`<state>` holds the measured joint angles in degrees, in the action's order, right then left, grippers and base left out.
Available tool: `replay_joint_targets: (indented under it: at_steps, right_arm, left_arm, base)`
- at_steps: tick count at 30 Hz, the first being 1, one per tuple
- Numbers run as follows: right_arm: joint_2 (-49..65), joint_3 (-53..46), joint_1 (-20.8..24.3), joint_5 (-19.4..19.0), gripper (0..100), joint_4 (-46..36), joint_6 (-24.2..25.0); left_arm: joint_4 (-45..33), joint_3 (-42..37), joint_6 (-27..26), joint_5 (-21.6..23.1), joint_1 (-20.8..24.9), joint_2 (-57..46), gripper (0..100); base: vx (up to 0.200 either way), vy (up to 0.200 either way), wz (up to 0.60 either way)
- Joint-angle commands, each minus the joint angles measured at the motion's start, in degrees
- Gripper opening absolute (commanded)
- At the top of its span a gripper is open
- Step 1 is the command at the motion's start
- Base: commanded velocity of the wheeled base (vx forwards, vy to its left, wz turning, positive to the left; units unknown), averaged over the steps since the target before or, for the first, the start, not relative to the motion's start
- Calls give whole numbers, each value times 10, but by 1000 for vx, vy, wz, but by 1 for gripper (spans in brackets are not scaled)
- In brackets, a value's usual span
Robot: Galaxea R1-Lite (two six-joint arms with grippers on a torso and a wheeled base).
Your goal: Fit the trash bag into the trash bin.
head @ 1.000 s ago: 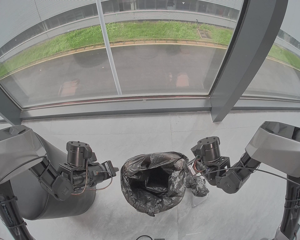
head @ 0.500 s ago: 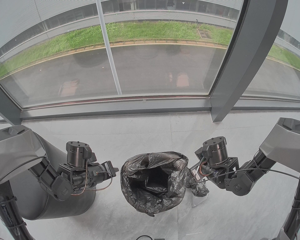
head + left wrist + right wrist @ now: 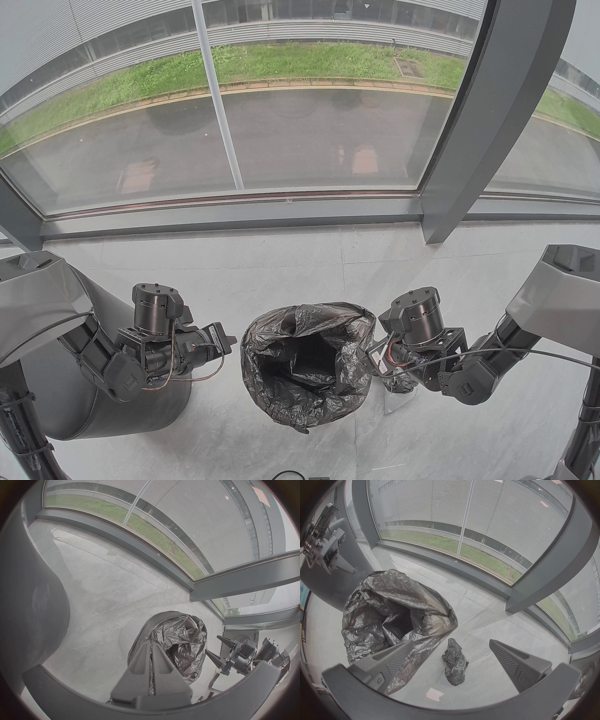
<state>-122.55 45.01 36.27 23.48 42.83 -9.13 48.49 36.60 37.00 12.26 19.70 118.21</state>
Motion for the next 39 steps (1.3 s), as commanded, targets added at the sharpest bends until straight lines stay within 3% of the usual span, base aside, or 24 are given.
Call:
replay_joint_targets:
  at_steps: [1, 37, 39]
  right_arm:
    - [-22, -3, -1, 0, 100, 2, 3]
    - [-8, -64, -32, 5, 100, 8, 3]
    - [-12, -59, -29, 0, 100, 61, 3]
  left_arm:
    - [0, 1, 0, 0, 0, 6, 0]
    - [1, 0, 1, 0, 4, 8, 0]
    - [1, -2, 3, 0, 4, 2, 0]
  base:
    - [0, 0, 0]
    - [0, 0, 0]
    - [0, 0, 0]
